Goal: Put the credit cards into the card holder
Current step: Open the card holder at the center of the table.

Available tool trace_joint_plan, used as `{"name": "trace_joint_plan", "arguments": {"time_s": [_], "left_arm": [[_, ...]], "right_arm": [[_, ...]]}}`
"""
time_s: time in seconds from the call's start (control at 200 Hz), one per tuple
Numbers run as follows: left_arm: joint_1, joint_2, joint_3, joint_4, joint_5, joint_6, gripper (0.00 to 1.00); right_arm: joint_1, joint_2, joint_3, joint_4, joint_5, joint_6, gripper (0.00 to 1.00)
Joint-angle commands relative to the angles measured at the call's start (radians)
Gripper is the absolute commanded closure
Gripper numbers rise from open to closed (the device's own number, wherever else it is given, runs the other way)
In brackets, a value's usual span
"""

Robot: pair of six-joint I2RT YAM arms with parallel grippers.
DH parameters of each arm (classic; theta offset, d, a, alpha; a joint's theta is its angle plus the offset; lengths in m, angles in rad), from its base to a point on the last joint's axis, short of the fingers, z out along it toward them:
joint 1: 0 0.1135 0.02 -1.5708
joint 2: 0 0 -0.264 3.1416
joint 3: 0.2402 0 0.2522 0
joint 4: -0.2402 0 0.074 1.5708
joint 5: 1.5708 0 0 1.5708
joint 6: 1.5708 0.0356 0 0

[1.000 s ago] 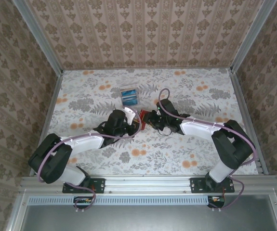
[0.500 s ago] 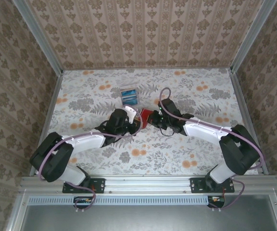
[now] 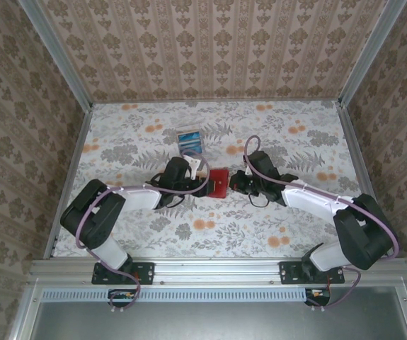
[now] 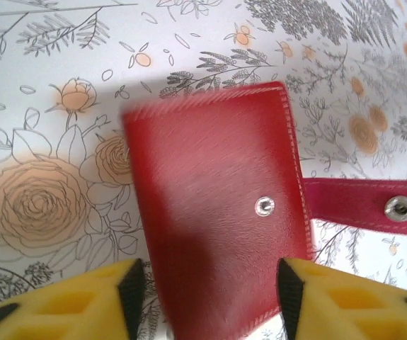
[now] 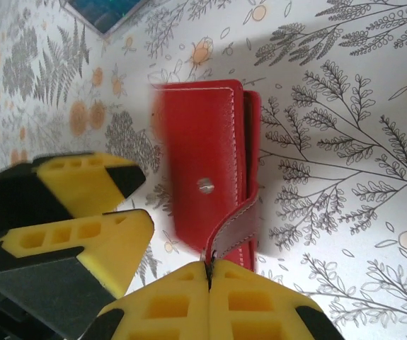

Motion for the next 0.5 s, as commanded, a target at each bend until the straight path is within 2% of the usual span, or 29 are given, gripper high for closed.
{"name": "trace_joint_plan", "arguments": {"time_s": [0.0, 0.225, 0.345, 0.49], "left_arm": [[0.009, -0.004, 0.018, 0.031, 0.038, 0.004, 0.38], [0.038, -0.013, 0.018, 0.028, 0.079, 0.005, 0.36], [0.059, 0.000, 0.012, 0.075, 0.159, -0.029, 0.36], [0.065, 0.026, 0.033, 0.032, 0.125, -0.039, 0.37]], "right_arm": [[-0.012, -0.020, 0.100, -0.126, -0.066, -0.129, 1.00], [-0.045, 0.031, 0.218, -0.233, -0.250, -0.188, 1.00], [-0.045, 0.055, 0.248, -0.253, -0.267, -0.222, 1.00], [-0.048, 0.114, 0.298, -0.298, -0.295, -0.256, 1.00]]}}
